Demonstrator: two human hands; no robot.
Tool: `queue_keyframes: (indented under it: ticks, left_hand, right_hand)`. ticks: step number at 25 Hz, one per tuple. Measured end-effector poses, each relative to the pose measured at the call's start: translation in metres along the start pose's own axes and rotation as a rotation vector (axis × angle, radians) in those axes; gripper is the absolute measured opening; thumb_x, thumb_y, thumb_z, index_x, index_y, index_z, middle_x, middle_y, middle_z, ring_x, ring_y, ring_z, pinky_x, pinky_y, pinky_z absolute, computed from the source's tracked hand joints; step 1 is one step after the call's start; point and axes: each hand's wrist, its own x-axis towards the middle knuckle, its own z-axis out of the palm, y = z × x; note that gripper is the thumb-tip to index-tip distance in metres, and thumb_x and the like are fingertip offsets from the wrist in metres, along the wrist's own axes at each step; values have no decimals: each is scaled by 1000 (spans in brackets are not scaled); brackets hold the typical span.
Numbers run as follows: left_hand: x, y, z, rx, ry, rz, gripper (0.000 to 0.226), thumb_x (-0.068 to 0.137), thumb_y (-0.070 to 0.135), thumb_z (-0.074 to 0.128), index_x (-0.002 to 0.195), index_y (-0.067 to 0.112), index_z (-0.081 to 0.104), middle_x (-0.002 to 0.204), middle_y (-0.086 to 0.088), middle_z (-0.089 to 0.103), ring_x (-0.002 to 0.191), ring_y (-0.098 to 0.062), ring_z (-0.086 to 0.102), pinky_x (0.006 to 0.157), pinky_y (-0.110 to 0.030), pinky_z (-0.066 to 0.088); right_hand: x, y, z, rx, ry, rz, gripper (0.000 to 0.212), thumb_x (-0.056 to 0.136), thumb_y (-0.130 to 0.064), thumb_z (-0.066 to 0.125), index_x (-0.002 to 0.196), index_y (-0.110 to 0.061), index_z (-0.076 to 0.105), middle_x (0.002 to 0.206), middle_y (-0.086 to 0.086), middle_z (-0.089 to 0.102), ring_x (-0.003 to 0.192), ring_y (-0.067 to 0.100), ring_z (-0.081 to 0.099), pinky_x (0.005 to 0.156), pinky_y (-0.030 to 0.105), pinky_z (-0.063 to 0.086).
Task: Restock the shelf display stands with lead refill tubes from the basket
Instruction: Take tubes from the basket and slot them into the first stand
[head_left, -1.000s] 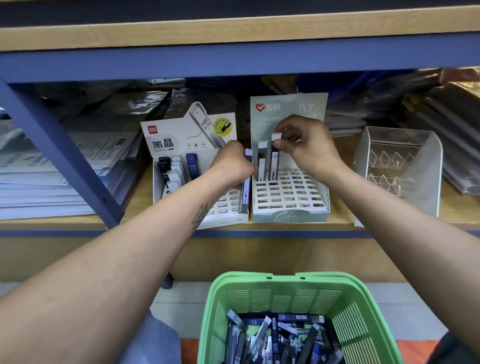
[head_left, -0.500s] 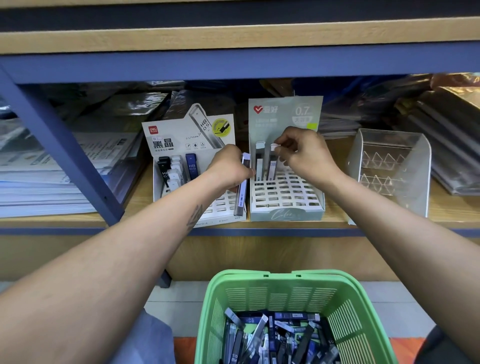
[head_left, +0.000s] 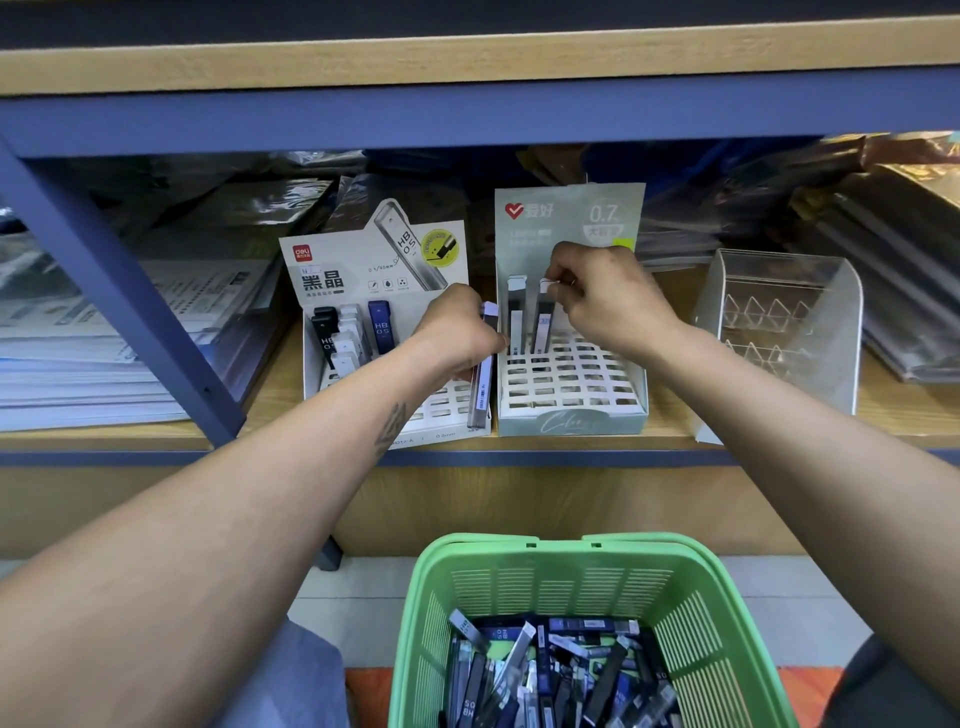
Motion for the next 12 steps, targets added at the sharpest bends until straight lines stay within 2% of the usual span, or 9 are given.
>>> queue_keyframes:
  ticks: [2,5,7,10,12]
  left_hand:
    - [-1,0,0,-4,-3,1,19,86,12,73,97,7,58,87,-9,60,77,-25,65,59,-34,60]
    - [-3,0,0,-20,-11,2,18,85,12,73,94,7,58,87,-11,61,79,-27,66,63,-37,62]
    - [-3,-1,-3,-36,-27,0,22,86,15,75,99,4,61,93,-14,65,83,-30,68,68,-44,63]
    - [-6,0,-13,-75,-16,8,28,87,16,75,102,-1,58,90,-12,65,83,-28,68,69,-46,63]
    - [-11,2,-20,-100,14,26,26,88,16,75,96,4,53,81,-7,56,80,-26,64,69,-43,63]
  right_hand:
    - [1,-1,-2,-92,-24,-33,8,95,-18,57,100,-16,63,95,10,69,89,34,62,73,45,55]
    - [3,-4,-2,25,-40,7,8,94,-18,58,96,-18,65,93,6,69,89,30,64,79,45,56]
    - [3,-3,-3,103,-53,57,10,92,-15,59,97,-18,68,93,3,69,91,25,64,82,42,56]
    - [3,-2,-8,149,-77,117,37,86,0,53,115,-18,68,99,-1,69,95,19,64,86,32,54]
    - [0,-1,-11,173,-59,116,41,86,1,53,119,-18,67,99,0,70,94,17,64,87,30,54]
